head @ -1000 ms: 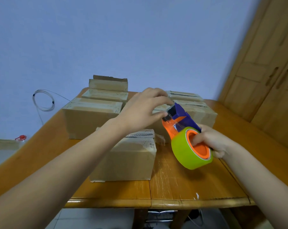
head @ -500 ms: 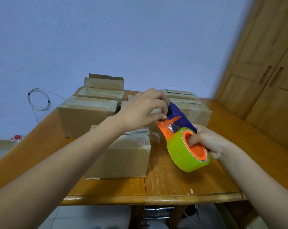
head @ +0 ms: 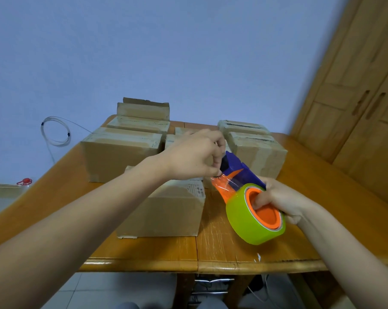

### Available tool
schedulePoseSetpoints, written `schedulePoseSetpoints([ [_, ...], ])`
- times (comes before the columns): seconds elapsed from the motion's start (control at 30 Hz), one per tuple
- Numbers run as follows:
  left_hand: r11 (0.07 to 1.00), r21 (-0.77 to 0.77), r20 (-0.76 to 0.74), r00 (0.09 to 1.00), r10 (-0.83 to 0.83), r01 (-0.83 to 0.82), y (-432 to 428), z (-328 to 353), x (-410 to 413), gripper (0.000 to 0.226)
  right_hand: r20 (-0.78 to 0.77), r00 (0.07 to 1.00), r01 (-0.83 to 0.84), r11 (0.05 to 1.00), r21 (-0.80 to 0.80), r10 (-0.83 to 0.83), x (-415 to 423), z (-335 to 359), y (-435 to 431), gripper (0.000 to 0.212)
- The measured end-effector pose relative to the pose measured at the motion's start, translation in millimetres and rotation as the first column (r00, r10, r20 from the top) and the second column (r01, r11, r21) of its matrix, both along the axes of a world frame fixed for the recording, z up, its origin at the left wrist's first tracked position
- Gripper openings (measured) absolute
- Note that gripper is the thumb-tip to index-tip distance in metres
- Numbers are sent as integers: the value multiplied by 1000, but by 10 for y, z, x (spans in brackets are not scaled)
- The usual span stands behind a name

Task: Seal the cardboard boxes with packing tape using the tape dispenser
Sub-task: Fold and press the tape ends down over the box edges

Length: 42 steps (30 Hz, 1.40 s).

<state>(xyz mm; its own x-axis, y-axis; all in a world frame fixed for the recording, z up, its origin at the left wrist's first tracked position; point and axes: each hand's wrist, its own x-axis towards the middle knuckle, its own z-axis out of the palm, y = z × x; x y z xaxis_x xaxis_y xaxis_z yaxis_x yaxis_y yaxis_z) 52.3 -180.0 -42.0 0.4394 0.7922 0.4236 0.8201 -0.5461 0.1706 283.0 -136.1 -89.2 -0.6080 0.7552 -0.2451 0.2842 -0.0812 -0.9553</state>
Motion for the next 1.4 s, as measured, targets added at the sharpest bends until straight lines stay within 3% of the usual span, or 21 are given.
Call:
schedulePoseSetpoints([
  [0.23,999,-30,63,998,21,-19,-27,-2,-31,18,57,998,-13,998,56,10,-47,22,-75,52],
  [0.47,996,-86,-1,1000,31,-31,-36,80,-73,19,81,997,-23,995,100,15,-96,-31,-179,51],
  [0.83,998,44,-134,989,55,-49,9,39,-108,16,49,999,-11,989,148,4,-145,-70,-233,47],
  [0.9,999,36,-55,998,38,-36,16,20,-125,16,29,1000,6,990,142,-11,-146,-63,-229,47],
  [1.0,990,-110,228,972,-58,84,47,6,-190,16,1,1000,26,995,101,-26,-156,-48,-227,50],
  [1.07,970,-194,434,900,-48,145,76,-28,-213,13,-25,999,34,996,80,-32,-162,-27,-227,48],
  [1.2,961,-204,732,681,24,185,116,-134,-235,15,-32,999,17,997,81,-15,-157,-10,-217,47],
  [1.3,969,-220,770,630,102,112,99,-161,-286,38,-25,1000,18,998,67,-16,-129,-35,-213,47],
  [1.4,954,-262,723,684,96,144,57,-241,-323,69,-81,996,47,999,21,-45,-81,-60,-192,47],
])
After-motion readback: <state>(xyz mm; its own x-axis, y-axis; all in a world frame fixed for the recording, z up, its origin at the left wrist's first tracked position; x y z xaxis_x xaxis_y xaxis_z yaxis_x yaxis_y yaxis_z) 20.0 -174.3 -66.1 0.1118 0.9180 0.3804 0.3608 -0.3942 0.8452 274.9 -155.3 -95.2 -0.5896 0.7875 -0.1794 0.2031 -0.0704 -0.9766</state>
